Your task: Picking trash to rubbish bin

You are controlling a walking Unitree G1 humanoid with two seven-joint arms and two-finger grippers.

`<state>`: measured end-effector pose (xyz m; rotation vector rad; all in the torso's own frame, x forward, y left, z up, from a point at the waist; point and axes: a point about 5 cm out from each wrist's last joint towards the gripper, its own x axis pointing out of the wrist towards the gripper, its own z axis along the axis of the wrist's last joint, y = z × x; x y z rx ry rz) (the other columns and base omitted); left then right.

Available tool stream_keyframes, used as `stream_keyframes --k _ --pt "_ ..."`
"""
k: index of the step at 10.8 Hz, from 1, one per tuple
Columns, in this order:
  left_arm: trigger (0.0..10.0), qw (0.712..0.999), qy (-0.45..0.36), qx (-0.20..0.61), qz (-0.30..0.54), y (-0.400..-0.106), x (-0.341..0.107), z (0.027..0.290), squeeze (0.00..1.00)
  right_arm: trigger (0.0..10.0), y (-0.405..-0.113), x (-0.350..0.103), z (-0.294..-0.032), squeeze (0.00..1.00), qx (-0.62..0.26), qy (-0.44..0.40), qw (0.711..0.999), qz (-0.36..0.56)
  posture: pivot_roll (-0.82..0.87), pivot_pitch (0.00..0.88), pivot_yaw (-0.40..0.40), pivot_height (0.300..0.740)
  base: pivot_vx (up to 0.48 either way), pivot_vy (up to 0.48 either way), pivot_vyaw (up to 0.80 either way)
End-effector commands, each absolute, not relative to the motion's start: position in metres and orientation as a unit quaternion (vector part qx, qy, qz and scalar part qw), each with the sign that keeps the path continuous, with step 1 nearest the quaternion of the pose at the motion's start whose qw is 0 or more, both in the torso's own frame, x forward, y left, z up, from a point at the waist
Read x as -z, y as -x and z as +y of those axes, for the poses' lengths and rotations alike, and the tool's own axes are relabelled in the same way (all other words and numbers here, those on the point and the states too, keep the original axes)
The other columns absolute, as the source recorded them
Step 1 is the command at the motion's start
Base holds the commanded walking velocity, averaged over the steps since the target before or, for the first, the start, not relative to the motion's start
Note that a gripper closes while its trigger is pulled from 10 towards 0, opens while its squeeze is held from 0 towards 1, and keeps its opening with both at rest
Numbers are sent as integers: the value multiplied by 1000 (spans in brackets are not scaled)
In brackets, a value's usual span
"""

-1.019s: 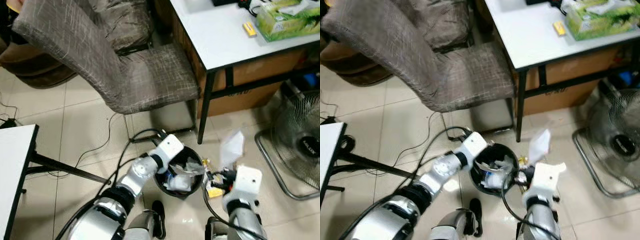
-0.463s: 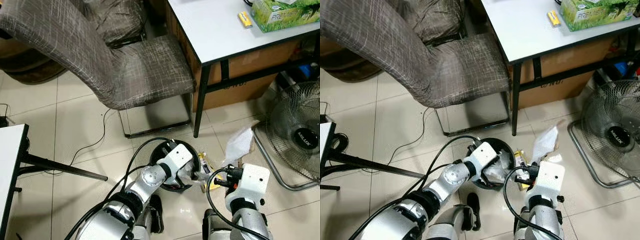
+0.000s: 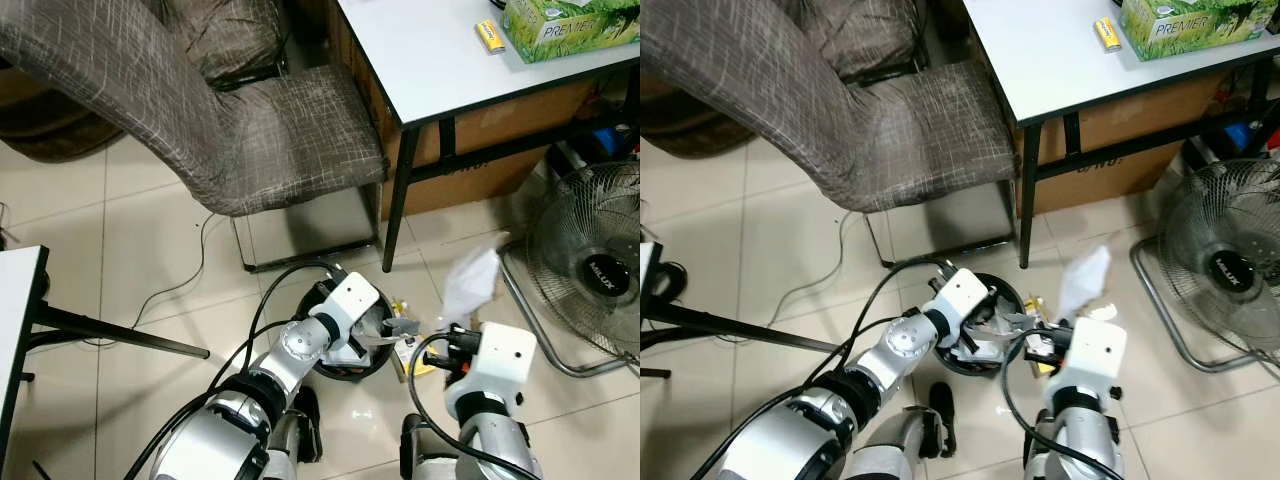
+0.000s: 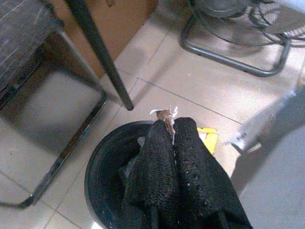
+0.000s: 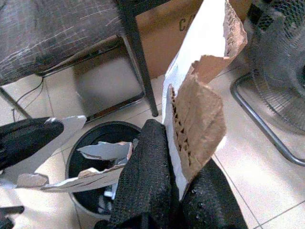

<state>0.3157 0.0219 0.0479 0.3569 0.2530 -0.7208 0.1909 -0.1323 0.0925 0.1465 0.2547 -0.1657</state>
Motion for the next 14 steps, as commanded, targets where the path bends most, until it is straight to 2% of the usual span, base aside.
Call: stream_keyframes --k 1,4,9,11,13,14 --pt "10000 915 -164 341 142 -313 -43 21 0 10000 -189 -99 -114 0 72 -125 981 128 -163 353 131 740 0 0 0" --pt "10000 934 -109 311 138 -322 -56 15 0 10000 -194 -122 -107 0 59 -134 987 71 -185 386 123 740 0 0 0" --pt "10000 949 -79 278 126 -332 -71 9 0 10000 -193 -118 -103 0 50 -141 985 87 -195 406 113 740 0 0 0" --pt "10000 963 -104 232 91 -349 -83 38 0 10000 -195 -102 -113 0 57 -141 983 106 -119 401 106 740 0 0 0" --pt "10000 974 -126 179 53 -362 -95 88 0 10000 -208 -86 -132 0 51 -125 983 122 -41 399 96 740 0 0 0" --pt "10000 975 -125 181 40 -363 -97 94 0 10000 -212 -82 -136 0 48 -122 984 124 -5 399 90 740 0 0 0"
